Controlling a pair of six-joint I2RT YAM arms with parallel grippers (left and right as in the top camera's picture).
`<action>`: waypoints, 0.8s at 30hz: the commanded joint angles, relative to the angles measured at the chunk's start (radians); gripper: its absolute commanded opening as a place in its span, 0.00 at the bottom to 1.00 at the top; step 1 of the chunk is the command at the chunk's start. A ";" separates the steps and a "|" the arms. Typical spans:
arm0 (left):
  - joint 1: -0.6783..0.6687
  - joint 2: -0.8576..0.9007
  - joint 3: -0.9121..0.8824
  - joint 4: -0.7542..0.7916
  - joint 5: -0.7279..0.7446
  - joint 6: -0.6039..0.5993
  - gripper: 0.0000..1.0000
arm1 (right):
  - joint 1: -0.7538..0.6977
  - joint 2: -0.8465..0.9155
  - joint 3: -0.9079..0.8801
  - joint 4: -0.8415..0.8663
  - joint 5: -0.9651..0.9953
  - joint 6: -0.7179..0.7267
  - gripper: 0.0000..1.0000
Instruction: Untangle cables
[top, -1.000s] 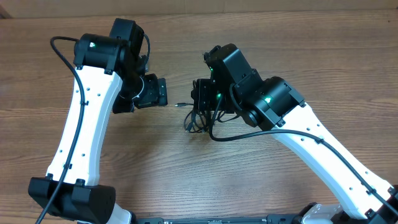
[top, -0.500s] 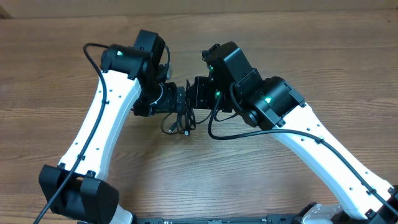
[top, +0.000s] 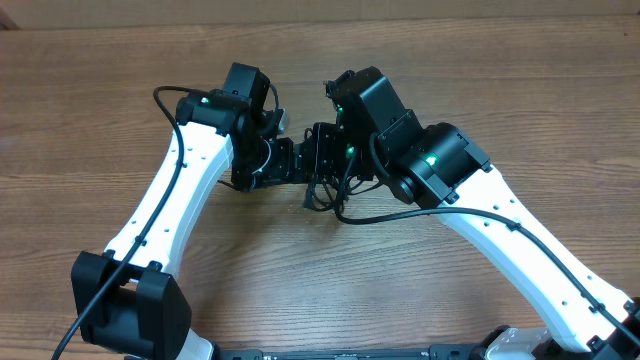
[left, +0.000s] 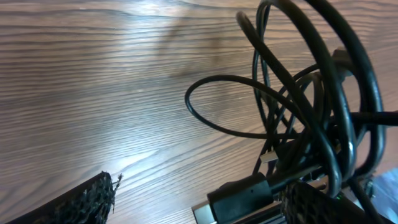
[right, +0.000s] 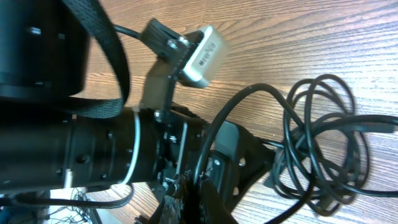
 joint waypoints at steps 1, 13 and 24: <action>-0.007 0.007 -0.034 0.028 0.111 0.053 0.88 | 0.004 -0.008 0.008 0.012 -0.010 0.004 0.04; 0.002 0.007 -0.035 0.029 0.419 0.311 0.88 | 0.004 -0.008 0.008 -0.010 -0.009 0.004 0.05; 0.002 0.007 -0.035 0.018 0.045 0.063 0.84 | 0.004 -0.008 0.008 -0.006 -0.005 0.004 0.05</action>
